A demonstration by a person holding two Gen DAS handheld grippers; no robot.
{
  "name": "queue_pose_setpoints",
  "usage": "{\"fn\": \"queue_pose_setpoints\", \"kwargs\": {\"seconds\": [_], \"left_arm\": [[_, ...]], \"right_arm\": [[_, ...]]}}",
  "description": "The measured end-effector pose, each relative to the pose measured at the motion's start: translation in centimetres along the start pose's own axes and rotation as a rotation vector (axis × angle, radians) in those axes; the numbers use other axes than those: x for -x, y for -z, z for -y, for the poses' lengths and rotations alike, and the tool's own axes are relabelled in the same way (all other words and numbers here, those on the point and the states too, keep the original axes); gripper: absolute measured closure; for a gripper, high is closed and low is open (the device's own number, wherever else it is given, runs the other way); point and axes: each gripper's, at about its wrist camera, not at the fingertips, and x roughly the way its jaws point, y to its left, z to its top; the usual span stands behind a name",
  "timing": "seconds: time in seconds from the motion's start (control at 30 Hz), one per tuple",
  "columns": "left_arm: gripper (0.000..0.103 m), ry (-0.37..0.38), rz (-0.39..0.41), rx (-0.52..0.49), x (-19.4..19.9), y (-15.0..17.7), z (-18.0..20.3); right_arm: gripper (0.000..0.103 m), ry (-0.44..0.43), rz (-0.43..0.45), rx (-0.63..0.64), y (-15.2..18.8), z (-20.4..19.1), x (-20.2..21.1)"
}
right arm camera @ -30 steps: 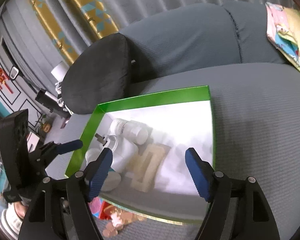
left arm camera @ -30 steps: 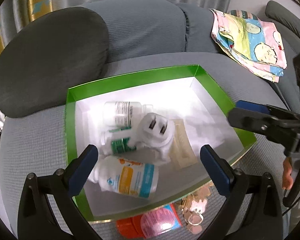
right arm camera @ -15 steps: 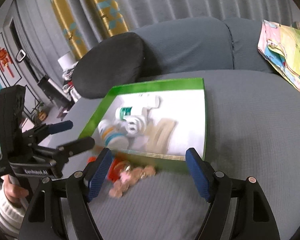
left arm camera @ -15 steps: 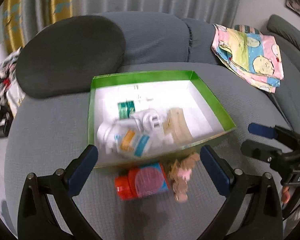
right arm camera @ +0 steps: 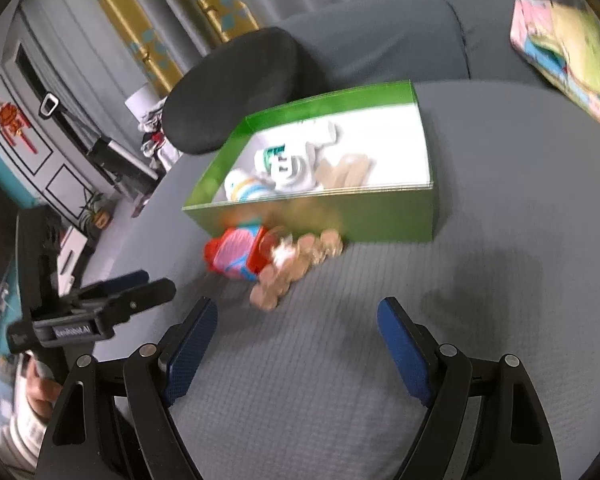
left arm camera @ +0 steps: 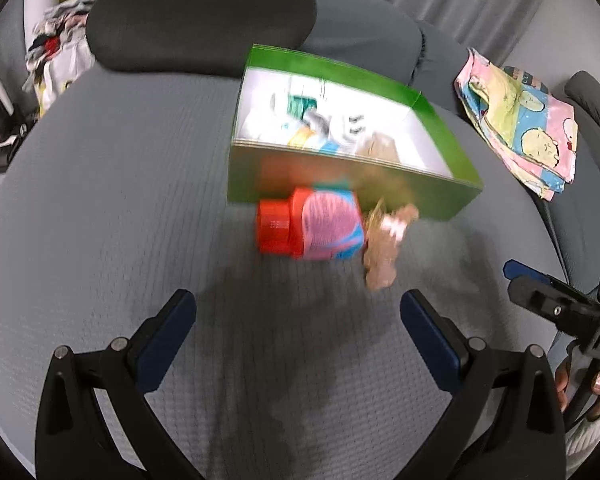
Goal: Organize rigid objects
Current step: 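Withdraw the right tool and move it to the pink translucent bead chain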
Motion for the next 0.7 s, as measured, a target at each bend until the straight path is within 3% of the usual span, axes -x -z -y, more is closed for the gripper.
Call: {"fn": "queue_pose_setpoints", "kwargs": {"seconds": [0.27,0.7], "left_arm": [[0.001,-0.026,-0.028,0.006,-1.3,1.9,1.0],[0.001,-0.055,0.003,-0.071,-3.4,0.0,4.4]], "right_arm": [[0.019,-0.033,-0.016,-0.058,1.8,0.7,-0.9],[0.019,-0.059,-0.008,-0.068,-0.2,2.3,-2.3]]}}
